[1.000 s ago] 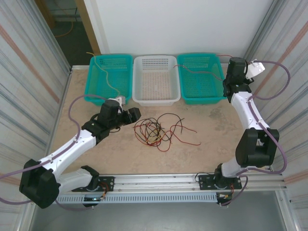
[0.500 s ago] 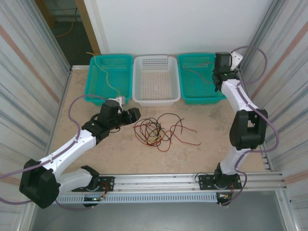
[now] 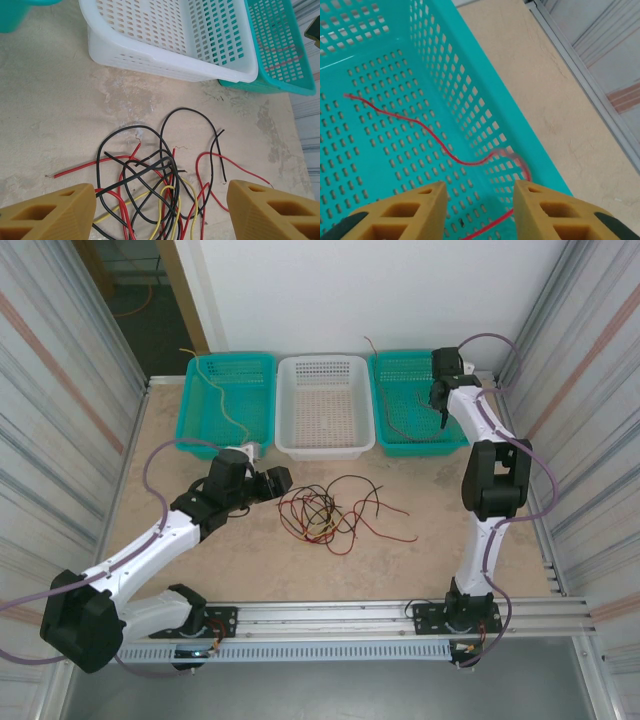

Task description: Untangle the cables

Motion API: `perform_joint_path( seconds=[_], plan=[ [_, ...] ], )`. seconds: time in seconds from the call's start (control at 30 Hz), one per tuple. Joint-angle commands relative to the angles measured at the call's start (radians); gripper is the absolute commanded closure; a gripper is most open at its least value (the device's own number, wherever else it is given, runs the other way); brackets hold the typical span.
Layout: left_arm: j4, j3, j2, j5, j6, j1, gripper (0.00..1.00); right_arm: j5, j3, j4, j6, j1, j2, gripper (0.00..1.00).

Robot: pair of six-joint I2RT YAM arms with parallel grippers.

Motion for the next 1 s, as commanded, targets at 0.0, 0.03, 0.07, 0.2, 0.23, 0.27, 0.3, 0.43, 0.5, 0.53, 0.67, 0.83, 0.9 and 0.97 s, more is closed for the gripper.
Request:
perform_joint_path(
  seconds=[0.0, 0.03, 0.07, 0.2, 0.23, 0.27, 0.3, 0.43, 0.5, 0.53, 0.67, 0.83, 0.9, 0.97],
  plan=[
    [-0.014, 0.027, 0.004, 0.005, 0.033, 0.010, 0.28, -0.048, 0.037, -0.037, 0.008, -0.001, -0.075, 0.55],
    [-0.016, 0.030, 0.006, 0.003, 0.034, 0.010, 0.27, -0.054, 0.053, -0.047, 0.003, 0.000, -0.082, 0.53],
    [-0.017, 0.033, 0.006, 0.001, 0.034, 0.010, 0.27, -0.056, 0.054, -0.060, -0.001, 0.000, -0.091, 0.51],
    [-0.026, 0.040, 0.006, -0.007, 0.042, 0.011, 0.26, -0.049, 0.104, -0.098, -0.008, 0.007, -0.141, 0.40],
    [-0.032, 0.046, 0.008, -0.004, 0.051, 0.011, 0.26, -0.054, 0.097, -0.101, -0.007, 0.009, -0.165, 0.39],
    [-0.038, 0.052, 0.013, 0.003, 0.063, 0.011, 0.26, -0.072, 0.086, -0.101, -0.007, 0.015, -0.194, 0.38],
    [-0.043, 0.058, 0.017, 0.012, 0.078, 0.011, 0.27, -0.102, 0.072, -0.099, -0.006, 0.020, -0.223, 0.37],
    [-0.074, 0.094, 0.055, 0.083, 0.152, 0.010, 0.35, -0.324, -0.094, -0.034, -0.010, 0.061, -0.398, 0.36],
    [-0.094, 0.108, 0.079, 0.091, 0.183, 0.010, 0.39, -0.455, -0.231, 0.038, 0.002, 0.087, -0.494, 0.36],
    [-0.107, 0.113, 0.093, 0.087, 0.200, 0.010, 0.41, -0.508, -0.308, 0.078, 0.013, 0.105, -0.545, 0.36],
    [-0.133, 0.121, 0.131, 0.078, 0.224, 0.012, 0.46, -0.601, -0.550, 0.145, 0.039, 0.208, -0.689, 0.36],
    [-0.120, 0.131, 0.162, 0.135, 0.216, 0.009, 0.47, -0.596, -0.773, 0.111, 0.136, 0.340, -0.743, 0.45],
    [-0.120, 0.136, 0.170, 0.131, 0.216, 0.006, 0.47, -0.602, -0.855, 0.114, 0.180, 0.356, -0.744, 0.46],
    [-0.123, 0.143, 0.180, 0.133, 0.216, 0.005, 0.47, -0.591, -0.912, 0.103, 0.199, 0.354, -0.738, 0.47]
  ],
)
